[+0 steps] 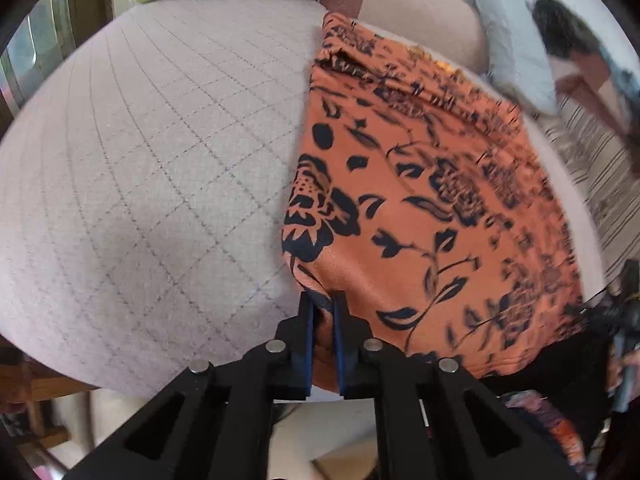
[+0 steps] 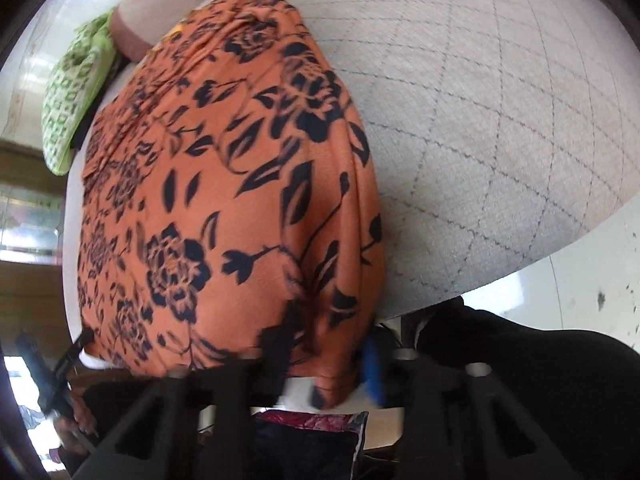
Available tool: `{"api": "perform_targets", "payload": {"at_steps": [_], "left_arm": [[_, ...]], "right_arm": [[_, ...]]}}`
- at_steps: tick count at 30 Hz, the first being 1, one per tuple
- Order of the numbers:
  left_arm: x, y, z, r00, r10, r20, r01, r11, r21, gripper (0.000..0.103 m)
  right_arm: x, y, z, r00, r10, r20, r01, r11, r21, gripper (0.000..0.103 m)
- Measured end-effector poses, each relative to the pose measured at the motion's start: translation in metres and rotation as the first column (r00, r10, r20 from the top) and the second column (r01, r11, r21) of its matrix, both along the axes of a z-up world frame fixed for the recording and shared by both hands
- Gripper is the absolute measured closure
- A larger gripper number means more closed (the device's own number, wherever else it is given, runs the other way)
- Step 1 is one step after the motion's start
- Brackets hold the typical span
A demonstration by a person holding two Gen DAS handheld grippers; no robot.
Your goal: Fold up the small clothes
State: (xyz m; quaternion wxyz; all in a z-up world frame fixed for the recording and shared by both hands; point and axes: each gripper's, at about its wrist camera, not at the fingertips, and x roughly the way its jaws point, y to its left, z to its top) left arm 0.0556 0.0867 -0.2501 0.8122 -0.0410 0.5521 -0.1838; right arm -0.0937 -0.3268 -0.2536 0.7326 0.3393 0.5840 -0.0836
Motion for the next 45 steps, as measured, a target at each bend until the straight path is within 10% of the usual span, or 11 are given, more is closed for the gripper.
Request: {"api": "perform_targets", "payload": {"at_steps": [9, 16, 26, 36, 45], "left_arm": [[0.005, 0.008, 0.029, 1.0, -0.002, 0.026, 0.005, 0.994, -0.109, 0.097], [0.013, 0.015, 0.066, 0.997, 0.006, 0.071, 0.008, 0.98, -0.199, 0.097], [0.082, 0.002, 0.105, 0.998, 0.019, 0.068, 0.003, 0.948, -0.318, 0.098], [0.223, -0.017, 0.12, 0.992, 0.113, 0.057, -0.091, 0.951, -0.296, 0.099], [0.12, -0.022, 0.06, 0.991, 0.096, -0.096, -0.103, 0.993, -0.066, 0.075]], "right_arm": [[-0.013, -0.021, 0.047, 0.977, -0.067, 0.205, 0.025, 0.979, 0.204, 0.095], [-0.008, -0.047, 0.093, 0.883, -0.213, 0.418, 0.04, 0.922, 0.386, 0.094], [0.052, -0.081, 0.128, 0.813, -0.287, 0.507, 0.036, 0.894, 0.448, 0.094], [0.194, -0.17, 0.107, 0.802, -0.387, 0.455, 0.161, 0.873, 0.46, 0.095], [0.183, -0.173, 0.046, 0.769, -0.476, 0.426, 0.217, 0.822, 0.527, 0.094]]}}
